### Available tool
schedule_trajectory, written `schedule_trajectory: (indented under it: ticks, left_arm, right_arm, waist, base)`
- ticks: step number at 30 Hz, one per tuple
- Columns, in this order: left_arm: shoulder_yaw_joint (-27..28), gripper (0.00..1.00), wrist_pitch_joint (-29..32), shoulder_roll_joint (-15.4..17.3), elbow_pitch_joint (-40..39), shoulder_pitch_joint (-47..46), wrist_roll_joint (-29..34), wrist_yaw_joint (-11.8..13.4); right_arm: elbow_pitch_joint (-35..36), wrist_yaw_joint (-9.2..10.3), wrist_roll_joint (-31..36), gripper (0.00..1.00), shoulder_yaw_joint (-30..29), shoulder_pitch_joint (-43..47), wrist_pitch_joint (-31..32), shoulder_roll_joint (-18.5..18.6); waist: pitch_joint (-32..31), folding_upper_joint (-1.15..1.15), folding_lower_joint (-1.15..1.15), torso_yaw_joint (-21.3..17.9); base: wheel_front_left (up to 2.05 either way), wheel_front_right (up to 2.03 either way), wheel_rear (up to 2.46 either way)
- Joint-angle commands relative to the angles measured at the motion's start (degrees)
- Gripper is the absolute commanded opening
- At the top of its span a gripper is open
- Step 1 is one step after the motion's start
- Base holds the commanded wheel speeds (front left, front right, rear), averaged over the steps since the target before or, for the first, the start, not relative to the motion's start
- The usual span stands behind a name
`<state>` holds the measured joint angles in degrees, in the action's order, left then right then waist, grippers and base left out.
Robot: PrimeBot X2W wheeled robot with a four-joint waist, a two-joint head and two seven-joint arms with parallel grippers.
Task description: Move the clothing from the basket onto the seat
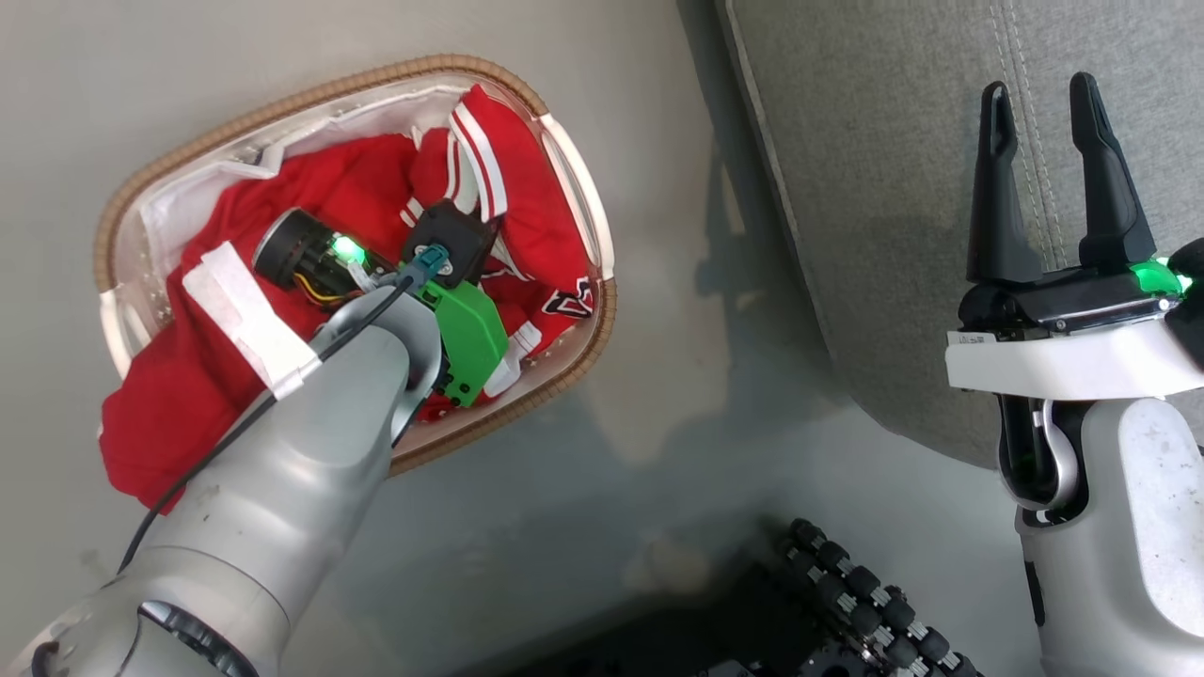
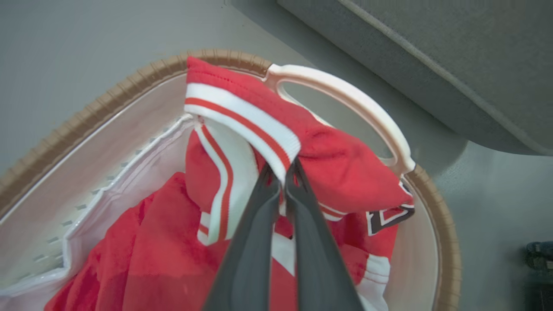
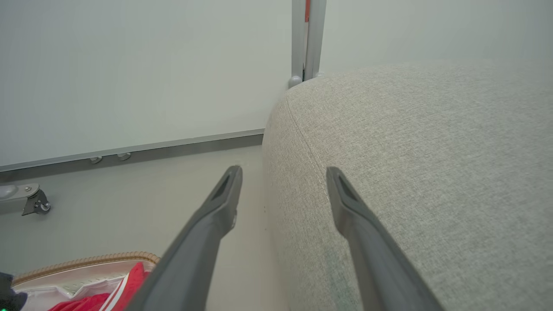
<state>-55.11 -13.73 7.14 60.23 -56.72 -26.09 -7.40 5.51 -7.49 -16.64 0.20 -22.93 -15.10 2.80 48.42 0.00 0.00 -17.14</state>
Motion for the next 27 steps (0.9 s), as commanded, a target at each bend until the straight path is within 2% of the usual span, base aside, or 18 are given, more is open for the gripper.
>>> schedule_trajectory:
  ticks: [1, 6, 14, 22, 27]
  left_arm:
    - [-0.08, 0.00, -0.65, -0.09, -0.37, 1.36, -0.70, -0.15]
    - [1.68, 0.00, -1.52, 1.08, -4.16, 3.89, -1.72, -0.15]
    - [7.62, 0.00, -1.50, 5.87, -19.23, 12.89, 0.86, 1.38]
    - [12.11, 0.00, -1.52, 8.15, -29.36, 21.12, 2.45, 1.16]
    - [12.81, 0.00, -1.52, 9.82, -33.20, 21.88, 2.33, 0.54]
  right_arm:
    - [-0.45, 0.00, 0.65, 1.00, -0.47, 0.35, -0.11, 0.17]
    - [-1.46, 0.00, 2.14, 1.00, -1.30, 1.13, -0.10, 0.19]
    - [-3.96, 0.00, 4.41, 1.00, -1.84, 3.65, -0.10, 0.20]
    - [-6.76, 0.00, 6.27, 1.00, -2.26, 8.30, -0.10, 0.20]
    - [-8.01, 0.01, 6.64, 1.00, -1.82, 10.45, -0.10, 0.21]
  waist:
    - [-2.76, 0.00, 0.00, 1.69]
    - [-7.61, 0.00, 0.00, 3.60]
    - [-17.02, 0.00, 0.00, 5.62]
    - [-26.79, 0.00, 0.00, 6.85]
    - [-31.44, 0.00, 0.00, 7.24]
  base:
    - [0.00, 0.00, 0.00]
    - [0.00, 0.00, 0.00]
    - [0.00, 0.00, 0.00]
    - [0.00, 0.00, 0.00]
    - [0.00, 0.00, 0.00]
